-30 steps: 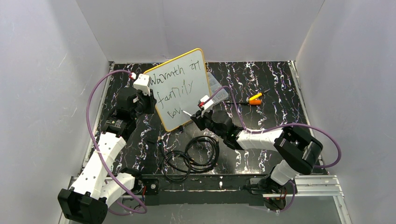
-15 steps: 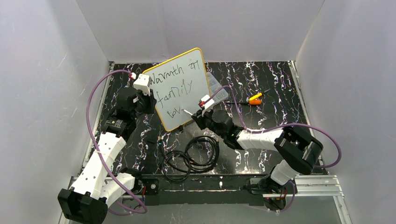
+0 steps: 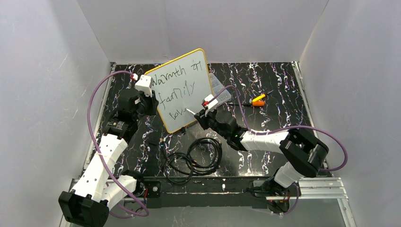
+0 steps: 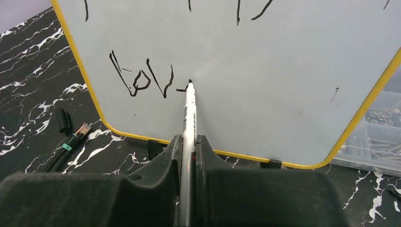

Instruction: Write a sentence on the whiteboard

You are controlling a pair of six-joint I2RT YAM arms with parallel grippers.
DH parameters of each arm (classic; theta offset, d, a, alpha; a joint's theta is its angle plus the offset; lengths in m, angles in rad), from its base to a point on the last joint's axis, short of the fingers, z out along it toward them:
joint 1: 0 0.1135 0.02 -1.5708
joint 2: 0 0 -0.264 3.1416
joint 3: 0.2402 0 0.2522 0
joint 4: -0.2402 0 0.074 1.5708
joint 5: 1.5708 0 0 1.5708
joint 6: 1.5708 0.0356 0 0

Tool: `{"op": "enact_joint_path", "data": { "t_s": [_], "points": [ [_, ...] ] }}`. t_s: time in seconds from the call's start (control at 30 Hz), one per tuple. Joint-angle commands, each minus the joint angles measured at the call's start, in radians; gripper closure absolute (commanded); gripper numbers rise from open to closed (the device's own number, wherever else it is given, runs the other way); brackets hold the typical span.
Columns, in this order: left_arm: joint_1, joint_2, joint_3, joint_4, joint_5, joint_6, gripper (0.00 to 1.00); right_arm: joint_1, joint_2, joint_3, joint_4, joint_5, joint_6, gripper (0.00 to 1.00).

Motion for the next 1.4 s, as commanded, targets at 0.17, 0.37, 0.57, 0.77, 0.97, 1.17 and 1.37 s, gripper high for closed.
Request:
{"op": "enact_joint_path", "data": {
  "t_s": [0.17, 0.37, 0.57, 0.77, 0.97, 1.17, 1.37],
  "points": [
    [0.001, -0.02, -0.01, 0.008, 0.007, 0.0, 0.81, -0.008, -0.006, 0.055, 0.067, -0.034, -0.009, 0.99],
    [0.001, -0.02, -0.01, 0.008, 0.008, 0.0, 0.8, -0.007, 0.001, 0.047, 0.062, -0.05, 0.0, 0.99],
    [0.002, -0.02, -0.01, 0.008, 0.007, 0.0, 0.8, -0.006, 0.016, 0.017, 0.057, -0.05, 0.02, 0.99],
    [0.001, -0.019, -0.011, 0.008, 0.008, -0.001, 0.8, -0.004, 0.031, -0.007, 0.058, -0.045, 0.033, 0.99],
    [0.001, -0.02, -0.01, 0.008, 0.006, -0.001, 0.8, -0.004, 0.05, -0.007, 0.057, -0.041, 0.034, 0.99],
    [0.001, -0.02, -0.01, 0.01, 0.006, -0.001, 0.8, -0.002, 0.049, -0.015, 0.051, -0.038, 0.038, 0.99],
    [0.001, -0.022, -0.01, 0.009, 0.006, -0.001, 0.8, -0.001, 0.041, -0.023, 0.045, -0.01, 0.036, 0.99]
  ]
}}
